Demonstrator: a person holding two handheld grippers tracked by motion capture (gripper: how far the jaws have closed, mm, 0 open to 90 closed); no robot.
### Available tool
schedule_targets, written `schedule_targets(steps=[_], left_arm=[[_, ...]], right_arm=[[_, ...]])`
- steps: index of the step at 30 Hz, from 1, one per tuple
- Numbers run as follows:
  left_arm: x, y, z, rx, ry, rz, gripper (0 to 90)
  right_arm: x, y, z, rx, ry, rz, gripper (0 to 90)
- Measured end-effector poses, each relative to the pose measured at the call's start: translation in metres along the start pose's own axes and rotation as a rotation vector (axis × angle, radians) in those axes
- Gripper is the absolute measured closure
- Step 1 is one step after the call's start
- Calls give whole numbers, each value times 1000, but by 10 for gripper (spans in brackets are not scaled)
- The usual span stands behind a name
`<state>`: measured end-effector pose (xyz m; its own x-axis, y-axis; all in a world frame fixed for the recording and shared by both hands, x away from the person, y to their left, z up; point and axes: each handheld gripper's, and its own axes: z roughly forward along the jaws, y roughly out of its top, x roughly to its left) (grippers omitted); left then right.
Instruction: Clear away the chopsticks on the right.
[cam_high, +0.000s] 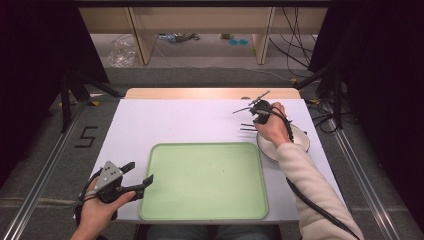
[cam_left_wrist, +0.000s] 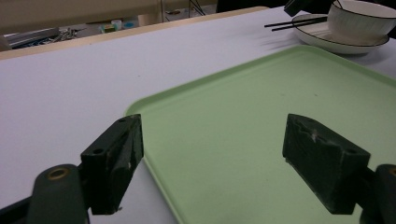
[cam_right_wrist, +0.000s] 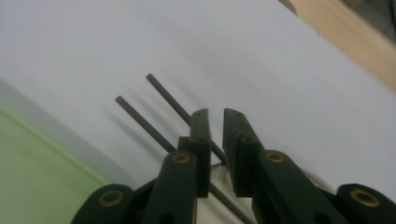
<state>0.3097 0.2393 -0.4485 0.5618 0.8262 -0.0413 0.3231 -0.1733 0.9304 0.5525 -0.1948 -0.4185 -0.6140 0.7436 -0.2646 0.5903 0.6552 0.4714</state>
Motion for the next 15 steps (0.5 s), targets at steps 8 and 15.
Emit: schedule_targets(steps=[8,15], left_arm=[[1,0,-1,10,6,8,204],[1,0,-1,11,5,4,205]], right_arm=[[9,13,11,103,-26,-499,718],[10,14,16,132,-26,-544,718]])
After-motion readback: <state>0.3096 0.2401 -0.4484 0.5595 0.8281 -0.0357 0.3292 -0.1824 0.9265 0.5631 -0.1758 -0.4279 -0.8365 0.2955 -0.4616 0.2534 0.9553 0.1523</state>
